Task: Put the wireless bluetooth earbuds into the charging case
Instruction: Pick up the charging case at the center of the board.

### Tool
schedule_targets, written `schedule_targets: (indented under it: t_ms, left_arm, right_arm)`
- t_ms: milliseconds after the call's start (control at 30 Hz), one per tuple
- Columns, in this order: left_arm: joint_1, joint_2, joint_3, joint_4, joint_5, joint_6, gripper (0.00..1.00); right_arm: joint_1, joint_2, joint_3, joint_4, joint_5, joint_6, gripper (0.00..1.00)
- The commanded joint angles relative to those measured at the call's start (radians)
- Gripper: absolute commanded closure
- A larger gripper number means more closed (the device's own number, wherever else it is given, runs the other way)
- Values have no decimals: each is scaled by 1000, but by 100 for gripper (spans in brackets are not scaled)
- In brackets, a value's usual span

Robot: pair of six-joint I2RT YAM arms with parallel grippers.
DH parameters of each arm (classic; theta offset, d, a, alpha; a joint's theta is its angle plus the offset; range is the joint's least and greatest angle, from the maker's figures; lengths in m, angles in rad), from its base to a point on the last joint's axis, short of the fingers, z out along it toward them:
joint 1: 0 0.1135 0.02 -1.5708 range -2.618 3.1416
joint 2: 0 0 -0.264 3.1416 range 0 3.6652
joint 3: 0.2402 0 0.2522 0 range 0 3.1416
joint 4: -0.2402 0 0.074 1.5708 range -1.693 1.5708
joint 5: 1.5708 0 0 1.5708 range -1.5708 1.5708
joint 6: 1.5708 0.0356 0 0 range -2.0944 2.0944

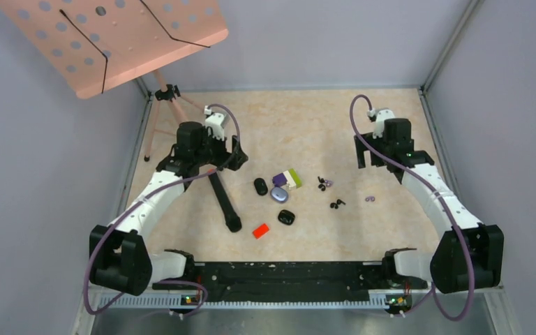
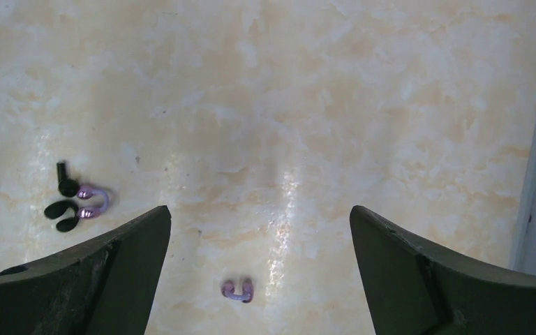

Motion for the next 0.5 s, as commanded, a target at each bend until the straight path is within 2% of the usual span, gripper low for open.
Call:
schedule_targets:
  t_ms: [0, 100, 133, 167, 233, 333, 467]
  left_arm:
    - [-2, -29, -4, -39, 160, 37, 9]
    - [-2, -13, 33, -158, 222, 70, 13]
    - [-2, -6, 45, -197, 254, 84, 15]
    - [-2, 0, 52, -236, 281, 92, 18]
    - [-1, 7, 43, -278, 292, 76, 23]
    - [8, -7, 13, -286, 177, -71, 23]
    - [28, -54, -82, -185, 127, -195, 23]
  right_arm:
    - [0, -73, -26, 23, -180, -52, 1]
    - [2, -74, 14, -51, -483, -132, 3]
    - [11, -77, 10, -44, -573, -122, 9]
    - [31, -82, -5, -13, -600, -81, 13]
    - [99, -93, -42, 29, -594, -9, 17]
    - [237, -104, -81, 21, -529, -45, 21]
    - [404, -60, -89, 10, -387, -57, 26]
